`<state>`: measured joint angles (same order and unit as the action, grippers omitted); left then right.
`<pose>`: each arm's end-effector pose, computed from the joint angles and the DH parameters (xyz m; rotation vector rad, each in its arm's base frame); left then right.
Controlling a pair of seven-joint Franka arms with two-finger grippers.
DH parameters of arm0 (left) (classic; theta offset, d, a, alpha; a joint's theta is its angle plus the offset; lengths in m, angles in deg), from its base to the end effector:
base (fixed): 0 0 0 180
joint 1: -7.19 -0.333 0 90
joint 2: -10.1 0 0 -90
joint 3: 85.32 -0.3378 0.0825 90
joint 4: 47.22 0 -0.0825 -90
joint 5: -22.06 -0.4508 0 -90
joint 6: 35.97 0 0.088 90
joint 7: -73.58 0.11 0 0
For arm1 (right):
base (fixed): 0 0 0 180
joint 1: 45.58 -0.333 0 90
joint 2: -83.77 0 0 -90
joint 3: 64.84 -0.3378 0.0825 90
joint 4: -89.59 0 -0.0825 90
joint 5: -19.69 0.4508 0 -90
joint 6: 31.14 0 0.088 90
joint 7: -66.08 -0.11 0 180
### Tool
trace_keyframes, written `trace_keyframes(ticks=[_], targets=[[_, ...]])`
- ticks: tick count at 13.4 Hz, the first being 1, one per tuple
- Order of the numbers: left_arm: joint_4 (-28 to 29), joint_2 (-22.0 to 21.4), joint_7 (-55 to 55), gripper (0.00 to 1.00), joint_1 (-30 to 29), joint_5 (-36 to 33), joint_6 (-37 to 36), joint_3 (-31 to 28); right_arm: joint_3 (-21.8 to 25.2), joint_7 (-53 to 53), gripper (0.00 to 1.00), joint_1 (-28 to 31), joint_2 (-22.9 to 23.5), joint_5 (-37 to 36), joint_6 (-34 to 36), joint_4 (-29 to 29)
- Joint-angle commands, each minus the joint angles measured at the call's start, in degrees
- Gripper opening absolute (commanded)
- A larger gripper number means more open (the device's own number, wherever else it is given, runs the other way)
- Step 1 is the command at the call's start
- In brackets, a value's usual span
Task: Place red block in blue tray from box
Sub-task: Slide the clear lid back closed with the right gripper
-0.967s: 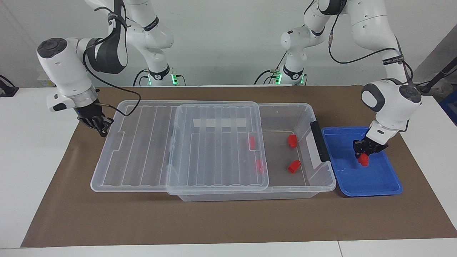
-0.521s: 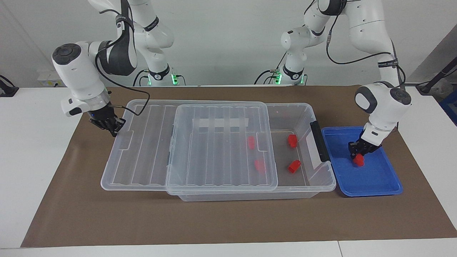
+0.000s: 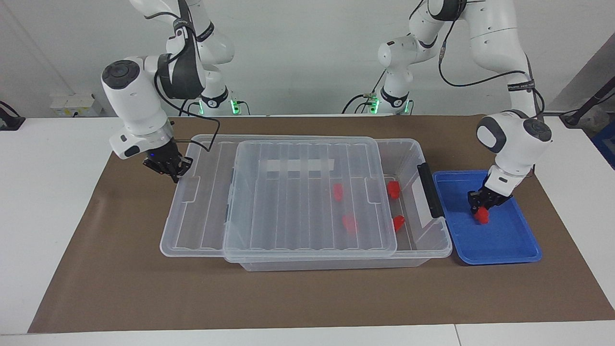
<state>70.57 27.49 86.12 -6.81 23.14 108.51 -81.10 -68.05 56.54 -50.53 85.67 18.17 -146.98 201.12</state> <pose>0.6508 0.1133 0.2753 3.1287 -0.0447 0.2610 0.6265 0.0880 0.4582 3.1252 -0.0205 0.0704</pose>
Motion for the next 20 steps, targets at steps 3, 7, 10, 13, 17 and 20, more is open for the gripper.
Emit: trace_keyframes(ticks=[3,7,10,13,17,20], targets=[[1.48,0.28,-0.5,0.0,-0.06,-0.91,2.03,0.09,-0.04,0.66,0.0,-3.92,-1.29,0.91,-0.52,1.23],[1.48,0.28,-0.42,0.0,0.12,-0.91,2.03,0.09,-0.04,0.49,0.0,-5.42,-1.55,0.91,-0.52,1.23],[1.48,0.28,-0.42,0.22,0.38,-0.91,2.21,0.09,-0.04,0.49,0.0,-5.68,-1.55,1.09,-0.87,1.23],[1.48,0.37,-0.24,1.0,-0.23,-0.91,2.73,0.09,-0.04,0.49,0.0,-6.39,-1.38,1.09,-3.24,1.23],[0.95,0.28,-0.24,1.0,-0.06,-0.91,2.04,0.09,-0.04,0.92,0.0,-6.65,-1.2,1.09,-4.22,1.23],[-1.23,-1.56,-0.33,1.0,0.64,-0.91,-2.5,0.09,0.05,1.02,0.0,-5.78,-1.73,1.09,-2.99,1.14]])
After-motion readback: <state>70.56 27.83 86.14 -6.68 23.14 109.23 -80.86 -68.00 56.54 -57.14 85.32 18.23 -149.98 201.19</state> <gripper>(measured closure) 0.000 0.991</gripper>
